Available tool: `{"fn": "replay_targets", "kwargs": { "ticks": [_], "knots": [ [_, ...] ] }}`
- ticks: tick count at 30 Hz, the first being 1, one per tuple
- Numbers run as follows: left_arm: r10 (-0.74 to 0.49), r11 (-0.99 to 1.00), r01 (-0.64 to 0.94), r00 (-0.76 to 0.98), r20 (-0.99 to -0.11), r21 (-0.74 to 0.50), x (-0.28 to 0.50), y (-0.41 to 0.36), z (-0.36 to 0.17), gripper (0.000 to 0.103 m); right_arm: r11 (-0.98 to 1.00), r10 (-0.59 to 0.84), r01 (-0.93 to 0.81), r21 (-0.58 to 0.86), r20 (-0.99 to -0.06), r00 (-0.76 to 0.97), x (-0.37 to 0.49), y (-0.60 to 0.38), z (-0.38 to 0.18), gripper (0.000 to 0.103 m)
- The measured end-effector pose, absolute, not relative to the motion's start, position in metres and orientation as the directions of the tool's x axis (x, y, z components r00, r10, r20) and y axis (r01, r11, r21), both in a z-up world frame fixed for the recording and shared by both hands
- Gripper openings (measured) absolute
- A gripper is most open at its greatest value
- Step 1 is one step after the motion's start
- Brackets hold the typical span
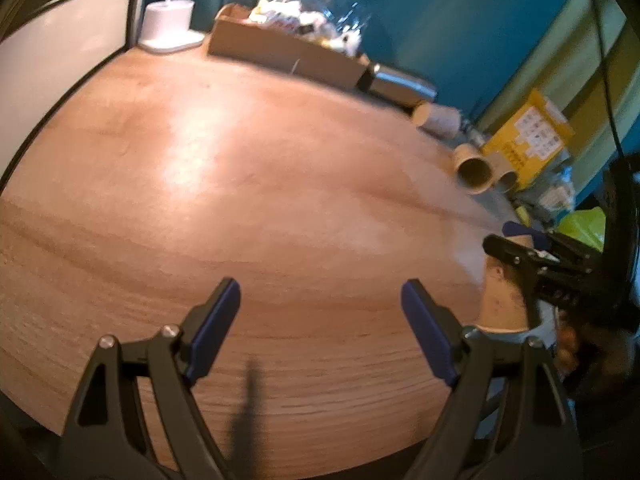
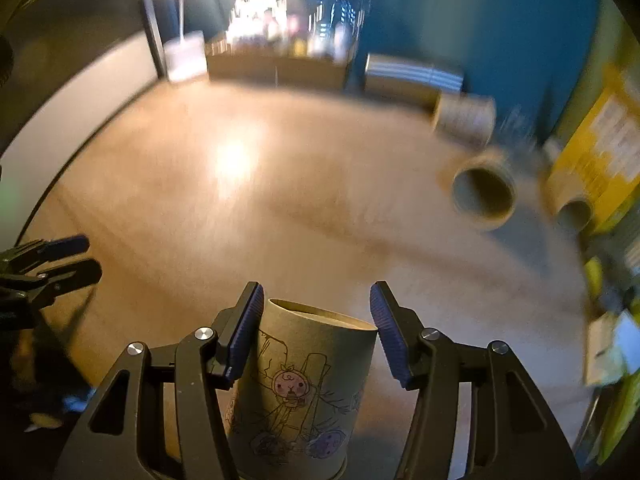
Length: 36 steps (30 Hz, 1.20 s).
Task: Flip cup upside down
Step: 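Rotate the cup mouth up with the right gripper and lower it onto the table, then open the right gripper to release the standing cup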
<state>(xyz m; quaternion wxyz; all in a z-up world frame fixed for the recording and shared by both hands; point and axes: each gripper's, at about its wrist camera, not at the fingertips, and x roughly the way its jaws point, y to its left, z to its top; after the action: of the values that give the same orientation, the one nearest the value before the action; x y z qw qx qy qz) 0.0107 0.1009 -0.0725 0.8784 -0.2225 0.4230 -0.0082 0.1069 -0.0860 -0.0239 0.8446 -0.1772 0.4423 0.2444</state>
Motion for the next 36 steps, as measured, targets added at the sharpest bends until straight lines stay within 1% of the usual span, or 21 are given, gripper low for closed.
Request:
{"fn": "replay_targets", "kwargs": {
  "ticks": [2, 5, 8, 11, 14, 19, 22, 26, 36],
  "knots": [
    [-0.19, 0.911, -0.16, 0.654, -0.732, -0.38, 0.009, 0.096, -0.069, 0.084, 0.831, 0.275, -0.544, -0.116, -0.765, 0.582, 0.098, -0.095, -0.027, 0.059],
    [-0.176, 0.924, -0.139, 0.675, -0.717, -0.357, 0.008, 0.087, -0.066, 0.084, 0.871, 0.294, -0.479, -0.109, -0.664, 0.687, 0.084, -0.118, -0.032, 0.058],
    [-0.178, 0.926, -0.128, 0.683, -0.708, -0.355, 0.006, 0.079, -0.067, 0.084, 0.894, 0.285, -0.417, -0.163, -0.511, 0.811, 0.06, -0.135, -0.037, 0.058],
    [-0.177, 0.932, -0.112, 0.688, -0.704, -0.344, 0.003, 0.068, -0.067, 0.084, 0.908, 0.273, -0.382, -0.175, -0.444, 0.853, 0.046, -0.147, -0.045, 0.058],
    [-0.175, 0.942, -0.088, 0.694, -0.699, -0.323, 0.001, 0.055, -0.065, 0.084, 0.903, 0.242, -0.346, -0.255, -0.366, 0.899, 0.024, -0.153, -0.054, 0.058],
    [-0.146, 0.962, -0.063, 0.707, -0.692, -0.267, -0.002, 0.037, -0.062, 0.084, 0.909, 0.231, -0.307, -0.281, -0.272, 0.934, 0.001, -0.16, -0.065, 0.059],
    [-0.147, 0.963, -0.056, 0.709, -0.69, -0.263, -0.004, 0.03, -0.062, 0.084, 0.909, 0.233, -0.3, -0.288, -0.246, 0.941, -0.011, -0.163, -0.067, 0.059],
    [-0.143, 0.964, -0.057, 0.71, -0.689, -0.259, -0.006, 0.025, -0.062, 0.084, 0.912, 0.235, -0.298, -0.281, -0.238, 0.943, -0.021, -0.169, -0.069, 0.059],
    [-0.134, 0.968, -0.051, 0.719, -0.681, -0.245, -0.011, 0.021, -0.06, 0.084, 0.915, 0.231, -0.304, -0.264, -0.274, 0.934, -0.024, -0.171, -0.07, 0.059]
  ]
}}
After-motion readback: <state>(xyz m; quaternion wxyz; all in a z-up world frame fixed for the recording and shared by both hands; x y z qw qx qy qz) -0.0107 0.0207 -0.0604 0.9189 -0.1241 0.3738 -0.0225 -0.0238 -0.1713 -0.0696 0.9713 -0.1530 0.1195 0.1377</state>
